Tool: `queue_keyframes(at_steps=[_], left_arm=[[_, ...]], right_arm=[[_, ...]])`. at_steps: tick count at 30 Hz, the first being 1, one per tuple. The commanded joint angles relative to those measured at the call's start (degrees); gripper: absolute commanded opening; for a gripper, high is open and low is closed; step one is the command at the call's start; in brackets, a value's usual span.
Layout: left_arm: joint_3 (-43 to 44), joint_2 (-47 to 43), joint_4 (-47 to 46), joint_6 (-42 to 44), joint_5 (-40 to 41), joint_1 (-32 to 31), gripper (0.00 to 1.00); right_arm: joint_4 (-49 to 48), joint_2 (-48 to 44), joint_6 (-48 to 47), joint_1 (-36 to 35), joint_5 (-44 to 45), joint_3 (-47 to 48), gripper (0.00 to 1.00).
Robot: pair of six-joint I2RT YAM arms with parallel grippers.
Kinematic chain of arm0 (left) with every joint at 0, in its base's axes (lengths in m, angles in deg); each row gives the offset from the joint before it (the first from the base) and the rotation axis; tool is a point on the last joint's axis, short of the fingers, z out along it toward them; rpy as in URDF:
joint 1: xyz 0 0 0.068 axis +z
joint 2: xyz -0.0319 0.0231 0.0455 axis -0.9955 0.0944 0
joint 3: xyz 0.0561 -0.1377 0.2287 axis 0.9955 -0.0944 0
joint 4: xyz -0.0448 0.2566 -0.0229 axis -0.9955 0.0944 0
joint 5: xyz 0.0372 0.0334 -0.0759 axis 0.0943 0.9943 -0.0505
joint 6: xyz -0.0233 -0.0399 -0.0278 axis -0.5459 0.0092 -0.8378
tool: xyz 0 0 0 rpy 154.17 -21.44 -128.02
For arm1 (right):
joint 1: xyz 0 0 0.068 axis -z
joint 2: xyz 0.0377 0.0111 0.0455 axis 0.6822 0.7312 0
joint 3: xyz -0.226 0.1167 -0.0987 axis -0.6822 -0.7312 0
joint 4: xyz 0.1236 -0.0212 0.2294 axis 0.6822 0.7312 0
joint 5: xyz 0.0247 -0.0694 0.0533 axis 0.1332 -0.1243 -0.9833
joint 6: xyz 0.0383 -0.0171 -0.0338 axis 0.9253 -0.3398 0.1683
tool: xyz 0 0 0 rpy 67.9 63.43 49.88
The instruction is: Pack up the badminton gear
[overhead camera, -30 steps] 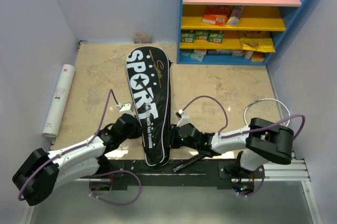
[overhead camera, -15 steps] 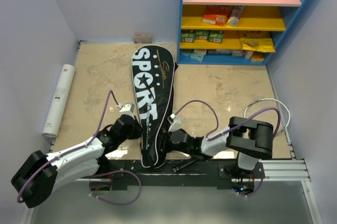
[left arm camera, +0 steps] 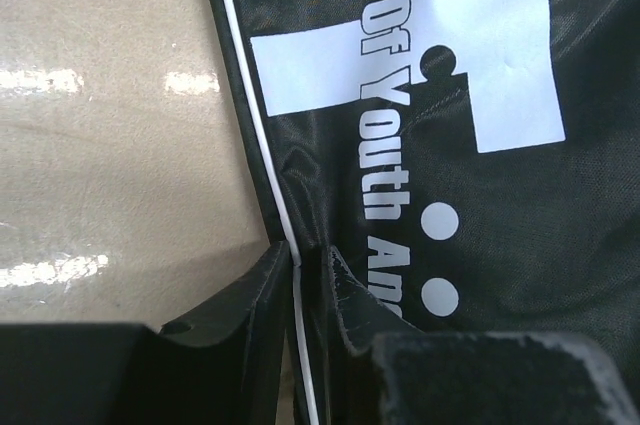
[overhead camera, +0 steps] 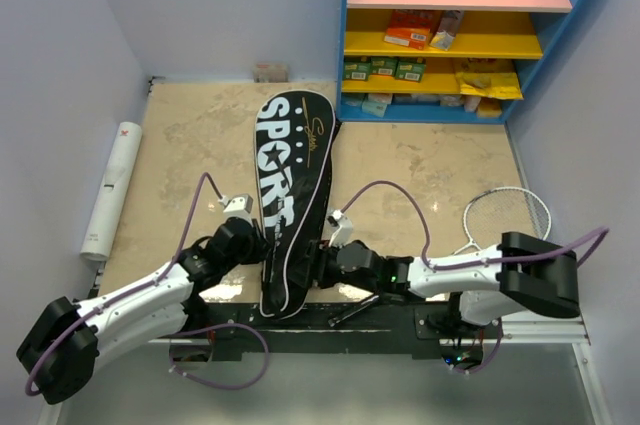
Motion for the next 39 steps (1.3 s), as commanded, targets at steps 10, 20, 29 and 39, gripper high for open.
queue_keyframes(at_steps=[10, 20, 29, 39], left_arm=[[6.2, -2.1, 2.3, 3.7, 2.6, -0.3, 0.26], [23.5, 2.8, 5.0, 15.3, 1.1, -0.4, 0.48], [38.9, 29.4, 5.0, 21.3, 1.5, -10.9, 0.59], [44.9, 43.4, 9.1, 24.5, 13.7, -16.6, 0.62]], right_arm=[[45.4, -19.4, 6.8, -0.4, 20.3, 2.6, 0.64], [74.6, -21.7, 24.4, 0.1, 30.4, 9.8, 0.81], [87.4, -22.4, 35.2, 0.7, 30.5, 11.9, 0.79], [89.0, -22.4, 36.0, 0.7, 27.5, 10.5, 0.78]])
